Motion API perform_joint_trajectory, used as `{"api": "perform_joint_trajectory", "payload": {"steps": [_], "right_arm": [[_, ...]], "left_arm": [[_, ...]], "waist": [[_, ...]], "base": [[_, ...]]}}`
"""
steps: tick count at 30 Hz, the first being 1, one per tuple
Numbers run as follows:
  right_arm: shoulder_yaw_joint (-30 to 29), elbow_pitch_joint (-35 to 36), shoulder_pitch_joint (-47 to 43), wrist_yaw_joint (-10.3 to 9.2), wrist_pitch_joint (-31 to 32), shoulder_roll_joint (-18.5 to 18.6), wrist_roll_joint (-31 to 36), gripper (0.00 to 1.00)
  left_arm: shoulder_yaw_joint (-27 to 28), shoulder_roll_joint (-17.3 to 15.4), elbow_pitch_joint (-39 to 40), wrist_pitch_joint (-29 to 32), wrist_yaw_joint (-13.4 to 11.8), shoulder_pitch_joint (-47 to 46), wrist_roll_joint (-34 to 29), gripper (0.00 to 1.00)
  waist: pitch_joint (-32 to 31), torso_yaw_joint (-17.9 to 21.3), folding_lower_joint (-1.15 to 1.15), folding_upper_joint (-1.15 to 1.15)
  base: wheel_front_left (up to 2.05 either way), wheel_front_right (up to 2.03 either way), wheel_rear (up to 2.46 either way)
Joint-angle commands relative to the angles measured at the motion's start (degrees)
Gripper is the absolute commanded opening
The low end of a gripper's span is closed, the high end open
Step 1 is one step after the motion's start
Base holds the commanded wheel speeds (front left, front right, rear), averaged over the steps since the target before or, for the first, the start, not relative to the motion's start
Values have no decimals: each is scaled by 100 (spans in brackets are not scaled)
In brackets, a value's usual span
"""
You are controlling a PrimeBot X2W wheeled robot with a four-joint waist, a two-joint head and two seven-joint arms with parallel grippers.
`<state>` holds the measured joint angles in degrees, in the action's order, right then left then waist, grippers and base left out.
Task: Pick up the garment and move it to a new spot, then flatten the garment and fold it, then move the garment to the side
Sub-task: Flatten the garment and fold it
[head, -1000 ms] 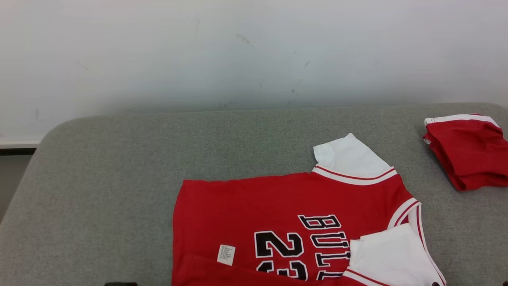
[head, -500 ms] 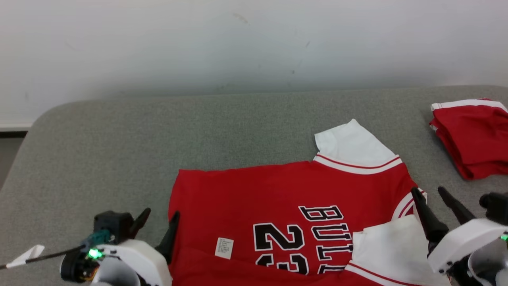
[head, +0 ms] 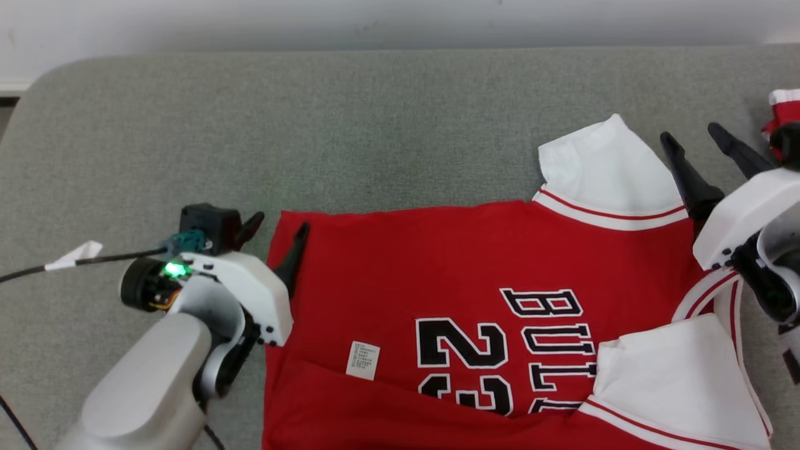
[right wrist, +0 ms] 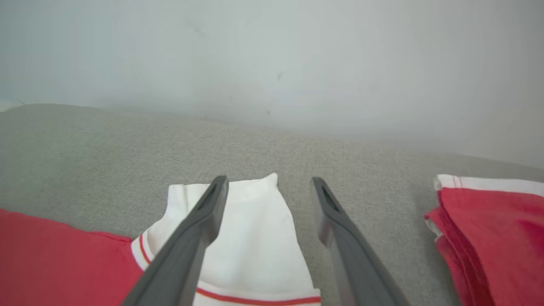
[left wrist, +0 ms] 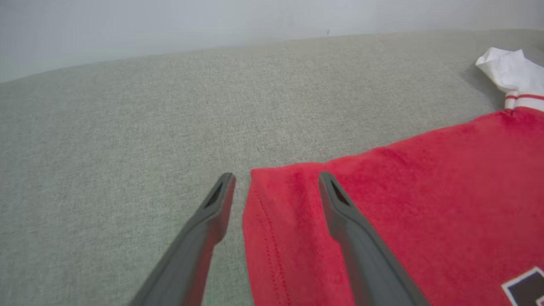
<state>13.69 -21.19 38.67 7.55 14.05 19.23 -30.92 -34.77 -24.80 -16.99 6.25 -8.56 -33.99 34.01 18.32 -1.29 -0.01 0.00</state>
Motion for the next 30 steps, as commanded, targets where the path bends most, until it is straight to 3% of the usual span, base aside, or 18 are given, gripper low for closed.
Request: {"api": "perform_joint_trajectory", "payload": {"steps": [1, 14, 21, 25, 26, 27, 28, 29, 30], "right_arm": [[233, -251, 334, -14, -42, 131, -174, 100], [1693, -1826, 2228, -13, 499, 570, -1381, 100], [2223, -2336, 2532, -13, 1182, 551, -1834, 100], [2653, -2421, 2413, -13, 1959, 585, -2253, 100], [2710, -2390, 2390, -13, 2056, 594, -2343, 91], [2758, -2354, 2371, -13, 2143, 614, -2423, 69], [2758, -2354, 2371, -13, 2143, 614, -2423, 69], [2801, -2311, 2365, -12, 2199, 644, -2474, 55], [2847, -2260, 2370, -12, 2212, 676, -2503, 43]], "left_arm": [[-42, 62, -93, 80, 65, -211, -21, 100], [-215, 301, -236, 316, 251, -1017, -116, 100], [-290, 359, -359, 421, 333, -1093, -19, 100], [-349, 365, -435, 551, 386, -1037, 66, 100], [-355, 357, -443, 580, 391, -1017, 88, 100], [-365, 340, -447, 625, 387, -996, 102, 100], [-365, 340, -447, 625, 387, -996, 102, 100], [-374, 324, -438, 682, 384, -974, 133, 100], [-372, 310, -417, 737, 377, -958, 157, 82]], "waist": [[321, -124, 1, 0], [1024, -460, 1, 0], [1073, -536, 1, 0], [994, -532, 1, 0], [969, -522, 1, 0], [944, -512, 1, 0], [944, -512, 1, 0], [925, -504, 1, 0], [912, -496, 1, 0]], "base": [[0, 0, 0], [0, 0, 0], [0, 0, 0], [0, 0, 0], [0, 0, 0], [0, 0, 0], [0, 0, 0], [0, 0, 0], [0, 0, 0]]}}
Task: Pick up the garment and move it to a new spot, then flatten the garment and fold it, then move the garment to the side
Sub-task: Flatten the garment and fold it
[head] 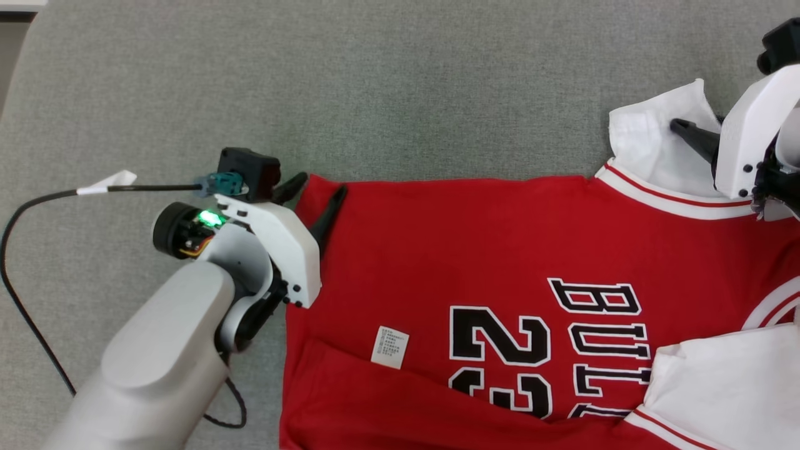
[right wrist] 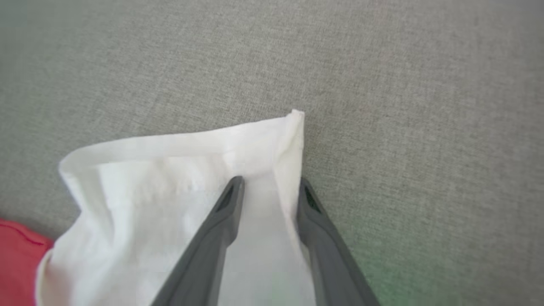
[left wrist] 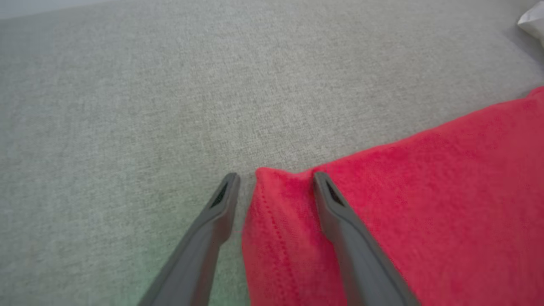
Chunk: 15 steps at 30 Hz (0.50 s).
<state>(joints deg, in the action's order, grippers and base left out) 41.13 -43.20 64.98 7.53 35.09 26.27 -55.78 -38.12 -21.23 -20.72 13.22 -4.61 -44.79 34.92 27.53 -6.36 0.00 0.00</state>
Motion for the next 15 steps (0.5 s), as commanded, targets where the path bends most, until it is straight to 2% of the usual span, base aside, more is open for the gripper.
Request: {"api": "perform_joint_trajectory", "payload": {"steps": [1, 2, 3, 4, 5, 15], "right_arm": [[134, -11, -243, -10, 53, 3, -36, 33], [151, 35, -215, -10, -24, 24, -45, 22], [169, 65, -190, -10, -119, 42, -61, 2], [190, 81, -170, -10, -214, 51, -71, 0], [197, 85, -148, -10, -346, 58, -69, 0], [197, -487, 92, -12, -1982, -63, 135, 0]], "left_arm": [[-35, -63, -20, 92, -28, 128, 69, 67], [-36, -77, 12, 131, -34, 134, 64, 51], [-33, -90, 42, 157, -40, 142, 79, 49], [-24, -103, 59, 179, -50, 152, 106, 22], [-13, -127, 74, 203, -50, 152, 113, 0], [204, -305, 13, 45, -134, 192, 248, 0]], "waist": [[-19, 18, 0, 0], [-25, 24, 0, 0], [-26, 28, 0, 0], [-29, 31, 0, 0], [-32, 34, 0, 0], [-272, 118, 0, 0]], "base": [[0, 0, 0], [0, 0, 0], [0, 0, 0], [0, 0, 0], [0, 0, 0], [0, 0, 0]]}}
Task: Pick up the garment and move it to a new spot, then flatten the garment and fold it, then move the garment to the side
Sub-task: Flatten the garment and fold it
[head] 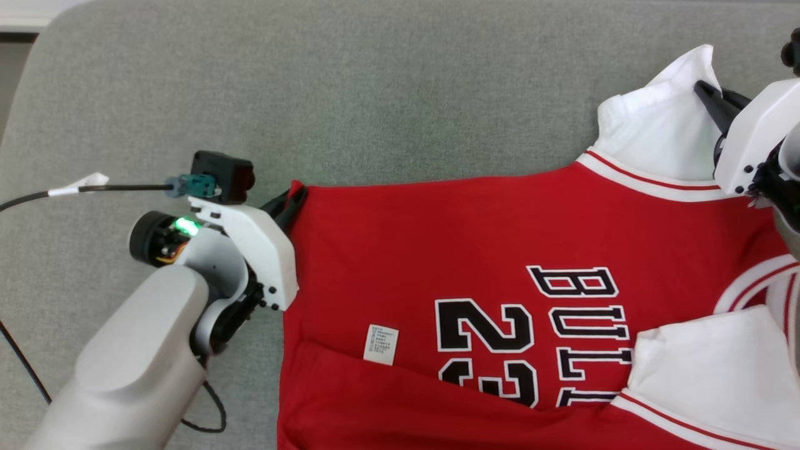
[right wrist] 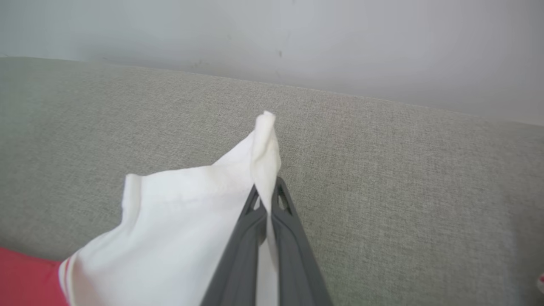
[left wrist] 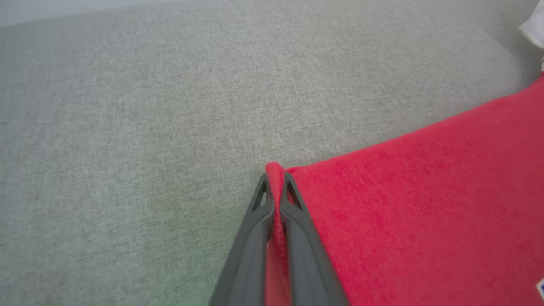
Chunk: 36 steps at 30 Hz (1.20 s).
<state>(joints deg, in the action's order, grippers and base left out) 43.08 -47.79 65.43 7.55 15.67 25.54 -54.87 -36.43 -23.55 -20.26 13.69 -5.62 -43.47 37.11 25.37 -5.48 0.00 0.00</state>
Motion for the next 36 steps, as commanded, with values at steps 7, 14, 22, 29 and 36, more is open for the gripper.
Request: {"api": "perform_joint_trajectory", "payload": {"steps": [7, 14, 22, 29, 36], "right_arm": [[225, -48, -208, -14, -397, -107, -248, 0], [598, 453, -723, -13, -395, 90, -610, 0], [1049, 954, -1363, -13, -155, 445, -982, 0], [1315, 1250, -1831, -13, 213, 678, -1301, 0], [1446, 1524, -2217, -13, 650, 856, -1651, 0]], "left_arm": [[15, -122, -126, 14, 38, 184, 146, 0], [11, -241, -272, 409, 346, 395, 548, 0], [-93, -464, -242, 1228, 617, 570, 950, 0], [-274, -660, -174, 2170, 830, 777, 1355, 0], [-359, -721, -93, 2581, 890, 1047, 1664, 0]], "waist": [[-445, 197, 0, 0], [-1034, 434, 0, 0], [-1709, 669, 0, 0], [-2051, 762, 0, 0], [-2197, 820, 0, 0]], "base": [[0, 0, 0], [0, 0, 0], [0, 0, 0], [0, 0, 0], [0, 0, 0]]}}
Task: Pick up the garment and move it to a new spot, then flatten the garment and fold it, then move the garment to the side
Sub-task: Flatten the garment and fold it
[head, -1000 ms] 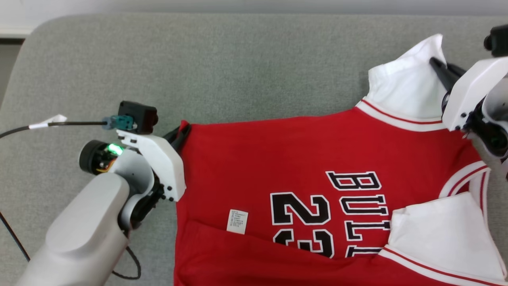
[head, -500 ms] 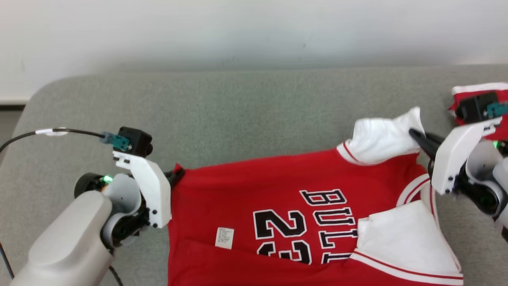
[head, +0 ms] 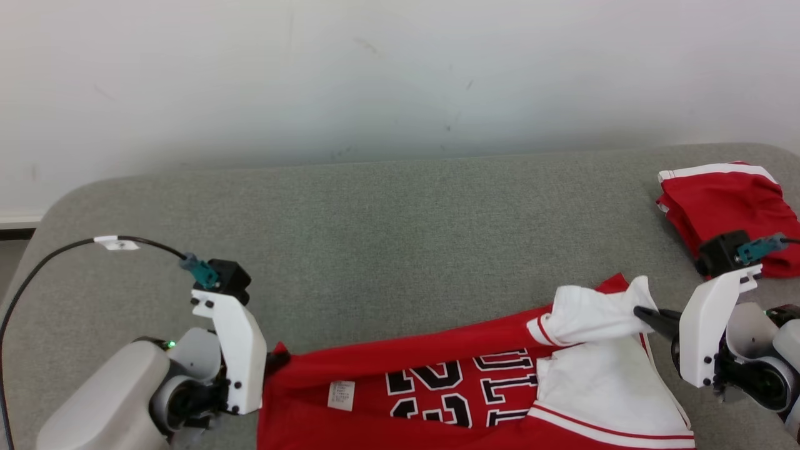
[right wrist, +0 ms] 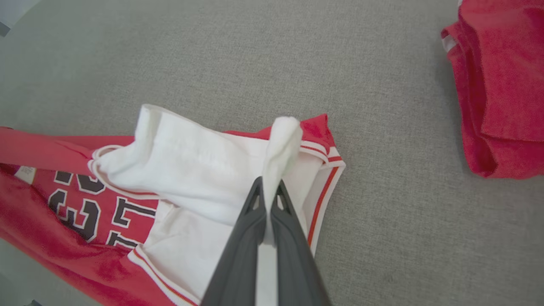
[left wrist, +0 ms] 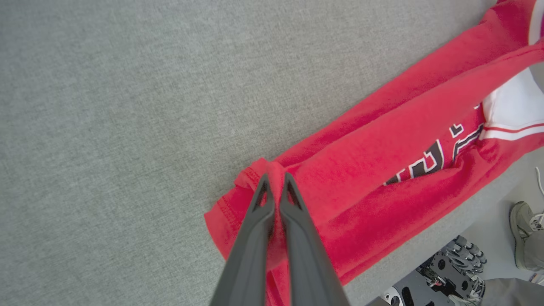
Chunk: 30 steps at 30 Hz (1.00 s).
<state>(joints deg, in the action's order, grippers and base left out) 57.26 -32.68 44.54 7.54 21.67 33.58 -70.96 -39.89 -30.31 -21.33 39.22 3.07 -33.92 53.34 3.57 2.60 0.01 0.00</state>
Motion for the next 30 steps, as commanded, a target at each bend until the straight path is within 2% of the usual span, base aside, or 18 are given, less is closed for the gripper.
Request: {"api": "perform_joint_trajectory", "payload": {"steps": [1, 8, 9, 10, 11, 12, 13, 21, 26, 30], "right_arm": [[53, 54, -178, -12, 117, 66, -80, 0], [172, 216, -455, -12, 467, 112, -253, 0], [196, 222, -492, -12, 516, 116, -249, 17], [210, 227, -515, -12, 552, 120, -247, 34], [223, 233, -533, -12, 608, 120, -257, 46], [235, 242, -551, -12, 654, 118, -282, 82], [242, 258, -567, -12, 704, 122, -298, 100], [180, 437, -720, -12, 971, 281, -432, 100], [-19, 707, -741, -12, 698, 455, -394, 100], [-378, 1002, -740, -12, -9, 607, -193, 100]], "left_arm": [[-19, -50, 22, 52, 21, 119, 55, 0], [-119, -70, -28, 298, 25, 324, 202, 0], [-139, -63, -43, 325, 37, 357, 232, 0], [-150, -57, -52, 359, 31, 376, 249, 12], [-155, -57, -56, 360, 29, 379, 262, 42], [-164, -57, -62, 361, 37, 383, 272, 86], [-177, -56, -67, 384, 48, 396, 287, 100], [-106, -139, -36, 188, 14, 358, 214, 100], [43, -236, 155, -165, -54, 290, 84, 100], [257, -338, 395, -760, -182, 285, -134, 100]], "waist": [[-27, 17, -1, 0], [-47, 63, -1, 0], [-45, 67, -1, 0], [-44, 70, -1, 0], [-43, 72, -1, 0], [-45, 73, -1, 0], [-50, 74, -1, 0], [-227, 67, -1, 0], [-317, 52, -1, 0], [-382, 42, -1, 0]], "base": [[0, 0, 0], [0, 0, 0], [0, 0, 0], [0, 0, 0], [0, 0, 0], [0, 0, 0], [0, 0, 0], [0, 0, 0], [0, 0, 0], [0, 0, 0]]}}
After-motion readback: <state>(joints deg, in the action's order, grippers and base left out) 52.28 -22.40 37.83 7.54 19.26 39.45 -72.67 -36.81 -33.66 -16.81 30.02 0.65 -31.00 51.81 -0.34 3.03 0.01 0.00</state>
